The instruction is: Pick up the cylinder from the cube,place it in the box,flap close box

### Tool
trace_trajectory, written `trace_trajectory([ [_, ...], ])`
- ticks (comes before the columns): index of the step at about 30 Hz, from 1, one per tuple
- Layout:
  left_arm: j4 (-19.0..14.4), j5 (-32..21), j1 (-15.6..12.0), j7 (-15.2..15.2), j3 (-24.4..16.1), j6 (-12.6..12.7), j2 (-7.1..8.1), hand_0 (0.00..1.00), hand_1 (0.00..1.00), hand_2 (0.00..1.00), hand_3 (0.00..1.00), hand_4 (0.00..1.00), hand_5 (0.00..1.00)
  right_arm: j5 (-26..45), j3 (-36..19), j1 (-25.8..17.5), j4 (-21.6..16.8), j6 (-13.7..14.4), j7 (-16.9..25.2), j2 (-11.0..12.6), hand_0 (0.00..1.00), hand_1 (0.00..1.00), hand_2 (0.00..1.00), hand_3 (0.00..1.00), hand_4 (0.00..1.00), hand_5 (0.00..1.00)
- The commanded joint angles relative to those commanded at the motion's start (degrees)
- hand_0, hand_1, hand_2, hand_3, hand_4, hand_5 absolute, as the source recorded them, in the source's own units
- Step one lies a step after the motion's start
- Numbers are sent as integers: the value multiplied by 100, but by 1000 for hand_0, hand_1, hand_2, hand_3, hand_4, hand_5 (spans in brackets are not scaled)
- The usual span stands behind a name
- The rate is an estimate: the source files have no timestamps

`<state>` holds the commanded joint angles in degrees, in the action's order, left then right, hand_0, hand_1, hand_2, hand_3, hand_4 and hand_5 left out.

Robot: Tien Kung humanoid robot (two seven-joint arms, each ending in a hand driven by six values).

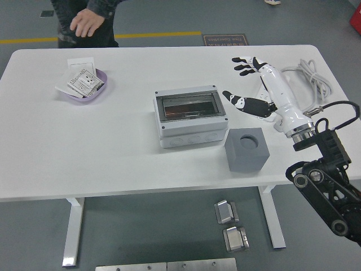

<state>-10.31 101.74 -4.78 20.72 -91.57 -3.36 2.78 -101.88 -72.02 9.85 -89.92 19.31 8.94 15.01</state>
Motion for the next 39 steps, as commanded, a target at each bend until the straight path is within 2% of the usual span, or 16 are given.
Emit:
trace_trajectory([
  [1,0,-14,-4,-4,8,3,-3,669,679,589,651,648,448,157,-203,-134,-11,23,106,-79,667,597,669,786,881,329],
  [5,0,-56,2,-28,21,16,5,669,679,589,651,648,448,892,-1003,-639,137,44,527,-250,667,597,669,786,881,329],
  [12,0,-87,31,-35,19,25,44,668,678,589,651,649,449,1945,-1850,-807,419,-58,758,-358,642,584,656,759,896,337],
  [14,0,-93,42,-32,18,23,57,669,678,589,651,649,449,2065,-1936,-804,478,-186,597,-383,632,583,653,752,909,340],
  [19,0,22,114,21,-131,17,94,669,678,589,652,650,448,1672,-2107,-759,530,-509,177,-443,633,581,654,749,904,350],
  [23,0,43,152,62,-198,7,157,669,678,589,652,650,448,1527,-2212,-731,551,-583,78,-519,633,581,654,749,904,350],
  [26,0,-1,160,82,-187,0,200,669,678,589,652,651,449,1500,-2266,-708,562,-587,69,-584,634,585,658,749,915,357],
  [31,0,-217,162,108,-49,4,299,669,678,589,652,652,451,1613,-2230,-751,578,-406,168,-615,646,599,659,748,922,366],
  [39,0,-453,168,134,67,23,436,670,678,589,653,653,452,1866,-2240,-924,637,-273,293,-668,633,588,648,726,915,358],
])
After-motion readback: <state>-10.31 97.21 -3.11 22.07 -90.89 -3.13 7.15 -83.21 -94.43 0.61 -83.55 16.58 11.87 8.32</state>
